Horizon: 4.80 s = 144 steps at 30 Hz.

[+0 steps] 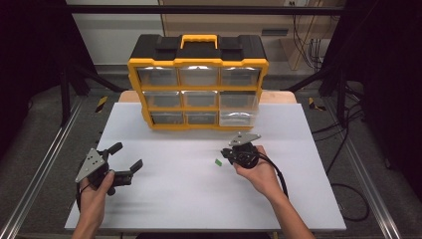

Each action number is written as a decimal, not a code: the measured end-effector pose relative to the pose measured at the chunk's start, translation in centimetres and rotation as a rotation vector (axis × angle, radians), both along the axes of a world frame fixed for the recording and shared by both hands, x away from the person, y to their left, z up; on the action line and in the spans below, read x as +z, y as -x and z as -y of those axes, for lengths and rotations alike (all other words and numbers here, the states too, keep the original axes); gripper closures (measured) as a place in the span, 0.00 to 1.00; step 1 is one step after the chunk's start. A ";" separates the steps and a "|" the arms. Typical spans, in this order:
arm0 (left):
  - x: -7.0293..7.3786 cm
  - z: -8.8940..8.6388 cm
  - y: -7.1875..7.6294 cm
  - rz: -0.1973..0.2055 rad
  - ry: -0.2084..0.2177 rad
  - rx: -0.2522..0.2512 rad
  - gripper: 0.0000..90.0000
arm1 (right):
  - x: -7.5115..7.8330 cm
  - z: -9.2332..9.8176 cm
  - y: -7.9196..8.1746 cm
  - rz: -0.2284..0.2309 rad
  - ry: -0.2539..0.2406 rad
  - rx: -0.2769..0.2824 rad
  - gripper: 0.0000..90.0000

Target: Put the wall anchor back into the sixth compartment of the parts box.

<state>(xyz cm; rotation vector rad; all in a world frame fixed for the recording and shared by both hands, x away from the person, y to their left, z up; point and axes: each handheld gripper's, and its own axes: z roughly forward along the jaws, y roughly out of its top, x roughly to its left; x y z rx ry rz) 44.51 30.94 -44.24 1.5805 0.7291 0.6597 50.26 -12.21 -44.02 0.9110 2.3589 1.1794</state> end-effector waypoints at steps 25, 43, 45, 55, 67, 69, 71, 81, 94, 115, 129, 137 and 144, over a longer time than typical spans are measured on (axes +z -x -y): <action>0.0 0.7 0.1 0.007 -0.013 -0.012 0.01 | 7.7 5.5 2.7 0.170 -0.226 -0.128 0.94; 0.0 0.5 0.1 0.001 -0.016 -0.011 0.01 | 12.7 6.1 -1.1 0.233 -0.224 -0.202 0.94; 0.0 0.5 0.1 0.001 -0.015 -0.011 0.01 | 13.1 6.0 -2.0 0.228 -0.217 -0.216 0.94; 0.0 0.5 0.1 0.000 -0.013 -0.013 0.01 | 13.7 5.7 -4.5 0.217 -0.191 -0.254 0.93; 0.0 0.5 0.1 0.000 -0.007 -0.013 0.01 | 14.0 5.0 -3.5 0.208 -0.165 -0.280 0.45; 0.0 0.5 0.1 0.000 -0.009 -0.012 0.01 | 14.0 4.9 -2.7 0.225 -0.143 -0.290 0.31; 0.0 0.5 0.1 -0.001 -0.008 -0.012 0.01 | 13.9 4.9 -2.3 0.212 -0.141 -0.280 0.21; 0.0 0.4 0.1 0.001 -0.008 -0.014 0.01 | 12.2 5.7 -0.5 0.176 -0.123 -0.276 0.10; 0.0 0.4 0.1 0.005 -0.009 -0.016 0.01 | 8.3 6.0 0.5 0.096 -0.090 -0.259 0.08; 0.1 0.3 0.1 0.011 -0.008 -0.016 0.01 | 3.1 3.4 0.6 -0.018 -0.046 -0.197 0.08; 0.1 0.3 0.2 0.014 -0.006 -0.017 0.01 | 1.2 1.2 0.0 -0.078 -0.005 -0.151 0.09; 0.1 0.3 0.1 0.013 -0.004 -0.018 0.01 | -0.2 -0.3 -0.8 -0.114 0.019 -0.124 0.12; 0.1 0.2 0.1 0.013 -0.004 -0.017 0.01 | -0.9 -0.9 -1.4 -0.136 0.021 -0.118 0.20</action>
